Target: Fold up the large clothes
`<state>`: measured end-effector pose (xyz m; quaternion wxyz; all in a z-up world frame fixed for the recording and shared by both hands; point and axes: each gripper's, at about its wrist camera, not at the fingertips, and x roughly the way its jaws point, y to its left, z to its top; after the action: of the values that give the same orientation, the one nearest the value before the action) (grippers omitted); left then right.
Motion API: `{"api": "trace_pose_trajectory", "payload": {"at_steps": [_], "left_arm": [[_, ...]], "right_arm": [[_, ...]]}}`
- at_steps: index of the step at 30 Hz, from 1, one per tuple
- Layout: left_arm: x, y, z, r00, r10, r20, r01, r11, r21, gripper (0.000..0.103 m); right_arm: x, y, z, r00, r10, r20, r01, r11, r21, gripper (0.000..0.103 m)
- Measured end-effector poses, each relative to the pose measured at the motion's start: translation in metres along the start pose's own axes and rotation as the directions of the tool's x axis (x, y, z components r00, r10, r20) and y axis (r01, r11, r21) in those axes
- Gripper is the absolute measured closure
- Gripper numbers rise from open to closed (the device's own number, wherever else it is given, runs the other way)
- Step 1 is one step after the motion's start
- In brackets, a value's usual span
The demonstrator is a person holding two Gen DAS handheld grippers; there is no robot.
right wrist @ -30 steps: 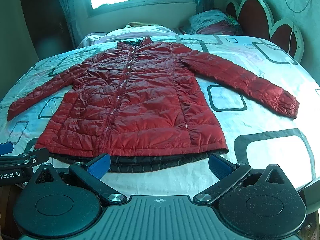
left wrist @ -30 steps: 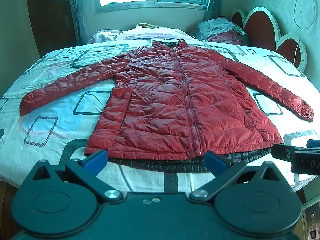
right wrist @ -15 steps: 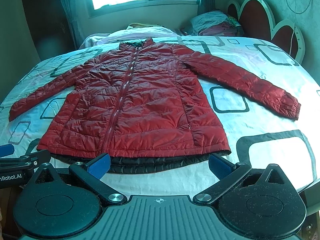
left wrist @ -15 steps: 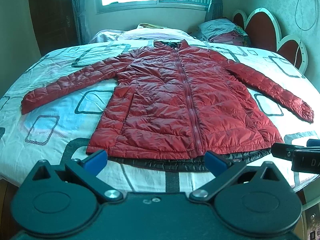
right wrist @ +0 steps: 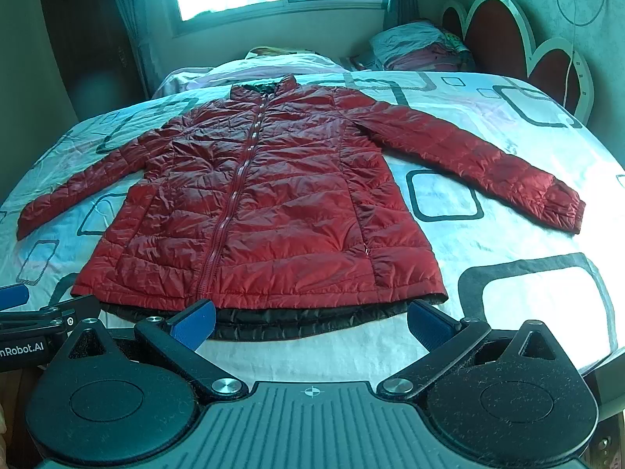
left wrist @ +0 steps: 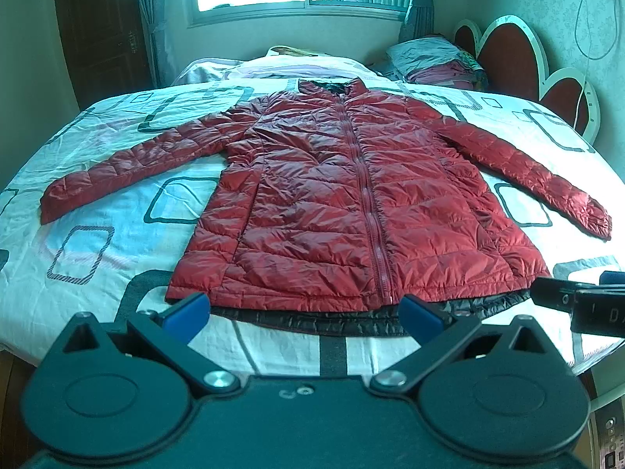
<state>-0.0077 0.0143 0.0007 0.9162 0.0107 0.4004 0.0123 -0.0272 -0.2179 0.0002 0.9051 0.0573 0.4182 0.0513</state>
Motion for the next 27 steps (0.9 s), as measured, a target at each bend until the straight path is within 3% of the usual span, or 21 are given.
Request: {"api": "trace_pose_trajectory", "payload": {"at_steps": [27], "left_arm": [[-0.0003,-0.0044,0.0011,1.0,0.0,-0.003,0.0,1.0,0.0,0.0]], "right_arm": [[-0.0004,-0.0044,0.0001,1.0,-0.002,0.002,0.002,1.0,0.001,0.0]]}}
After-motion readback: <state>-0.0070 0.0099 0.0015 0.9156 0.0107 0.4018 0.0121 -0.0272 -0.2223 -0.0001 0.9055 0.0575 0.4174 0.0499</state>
